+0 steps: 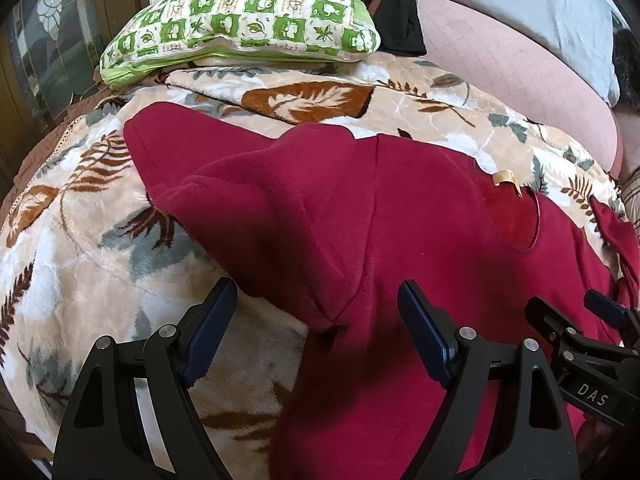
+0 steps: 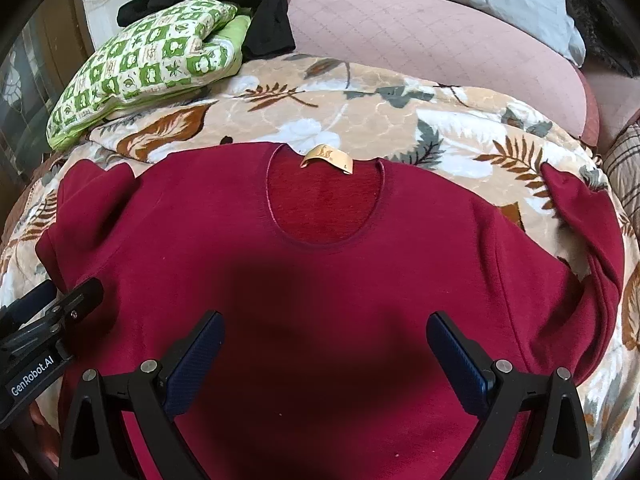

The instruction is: Fold small clothes

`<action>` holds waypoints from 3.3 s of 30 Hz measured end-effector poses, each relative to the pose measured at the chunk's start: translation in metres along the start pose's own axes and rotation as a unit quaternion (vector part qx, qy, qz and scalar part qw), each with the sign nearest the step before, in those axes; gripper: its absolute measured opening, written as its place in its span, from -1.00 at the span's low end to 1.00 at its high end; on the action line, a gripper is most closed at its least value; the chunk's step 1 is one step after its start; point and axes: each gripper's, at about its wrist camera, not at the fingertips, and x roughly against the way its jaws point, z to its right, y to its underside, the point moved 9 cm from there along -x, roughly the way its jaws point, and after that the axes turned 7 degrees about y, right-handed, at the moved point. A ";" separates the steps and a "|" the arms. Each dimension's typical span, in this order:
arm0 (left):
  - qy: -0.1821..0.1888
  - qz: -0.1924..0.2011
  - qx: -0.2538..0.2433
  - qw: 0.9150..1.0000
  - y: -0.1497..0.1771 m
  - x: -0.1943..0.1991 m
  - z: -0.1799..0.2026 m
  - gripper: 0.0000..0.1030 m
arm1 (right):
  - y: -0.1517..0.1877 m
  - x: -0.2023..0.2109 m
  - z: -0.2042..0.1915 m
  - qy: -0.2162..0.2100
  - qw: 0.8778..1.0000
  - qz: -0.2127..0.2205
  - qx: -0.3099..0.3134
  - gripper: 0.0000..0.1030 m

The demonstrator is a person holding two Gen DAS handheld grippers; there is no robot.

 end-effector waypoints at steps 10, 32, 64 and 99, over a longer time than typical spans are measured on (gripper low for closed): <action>-0.003 0.002 0.039 0.999 -0.011 0.001 -0.028 0.61 | -0.004 -0.002 -0.012 -0.010 1.000 0.004 0.006 0.94; 0.056 0.012 0.213 0.975 -0.077 0.012 -0.160 0.61 | -0.007 -0.002 -0.033 -0.041 0.999 -0.003 0.014 0.94; 0.248 0.054 0.018 0.967 -0.099 0.085 0.059 -0.84 | -0.012 0.019 0.065 -0.036 0.997 0.006 -0.068 0.94; 0.202 -0.014 0.068 0.977 -0.002 0.057 0.030 0.49 | -0.003 -0.030 0.034 -0.039 0.998 -0.021 -0.041 0.23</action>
